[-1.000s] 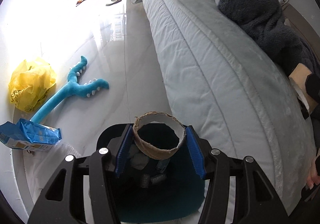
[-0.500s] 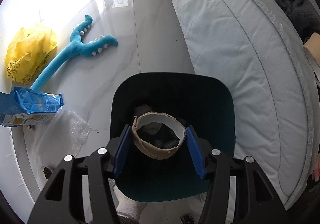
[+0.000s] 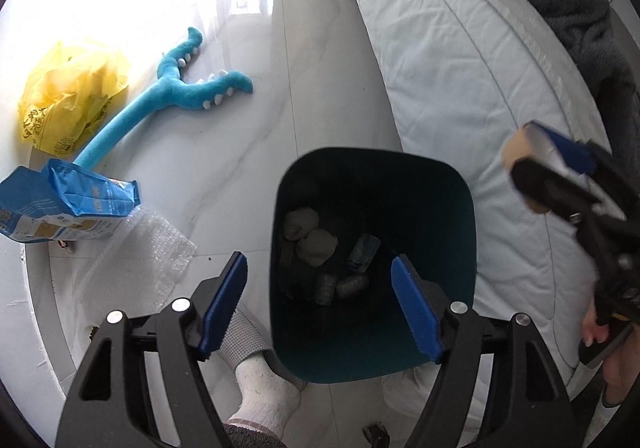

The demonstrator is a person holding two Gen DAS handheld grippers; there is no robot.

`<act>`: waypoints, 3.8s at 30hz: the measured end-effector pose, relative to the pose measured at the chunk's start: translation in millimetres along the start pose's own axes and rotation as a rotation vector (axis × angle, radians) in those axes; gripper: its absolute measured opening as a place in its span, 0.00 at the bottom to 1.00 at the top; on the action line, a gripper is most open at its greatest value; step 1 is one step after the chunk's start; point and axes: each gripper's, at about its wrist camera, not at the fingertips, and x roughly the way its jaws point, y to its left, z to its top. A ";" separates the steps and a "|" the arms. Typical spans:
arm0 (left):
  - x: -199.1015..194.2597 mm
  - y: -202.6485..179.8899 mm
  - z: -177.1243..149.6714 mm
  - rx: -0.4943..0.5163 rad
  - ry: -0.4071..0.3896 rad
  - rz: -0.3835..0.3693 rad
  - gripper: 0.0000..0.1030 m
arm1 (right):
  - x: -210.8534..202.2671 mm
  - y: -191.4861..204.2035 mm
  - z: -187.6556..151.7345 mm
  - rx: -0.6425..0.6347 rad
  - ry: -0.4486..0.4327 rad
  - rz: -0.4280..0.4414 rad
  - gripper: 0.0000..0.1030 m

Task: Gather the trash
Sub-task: 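Carry the tape-roll core over the teal bin with the right gripper, then open the right gripper to drop the tape-roll core into the bin, then move the right gripper back toward the black-and-white box on the bed, then grasp the black snack packet with the right gripper while the left gripper grasps a black tape-roll core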

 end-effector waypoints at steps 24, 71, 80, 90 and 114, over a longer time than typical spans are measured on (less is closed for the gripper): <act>-103.5 23.0 13.9 0.028 -0.410 0.020 0.71 | 78.4 31.0 -25.8 -0.088 0.266 -0.088 0.55; -150.0 -205.5 33.0 0.250 -0.709 -0.173 0.85 | -167.2 -137.3 -61.4 0.239 -0.177 -0.310 0.90; -123.6 -244.1 32.2 0.288 -0.667 -0.191 0.86 | -205.5 -191.4 -84.2 0.431 -0.241 -0.468 0.97; -99.2 -278.7 31.2 0.333 -0.628 -0.203 0.86 | -221.0 -237.9 -108.3 0.585 -0.238 -0.629 0.97; -48.2 -362.2 17.7 0.432 -0.506 -0.267 0.86 | -225.9 -297.2 -153.3 0.710 -0.218 -0.508 0.71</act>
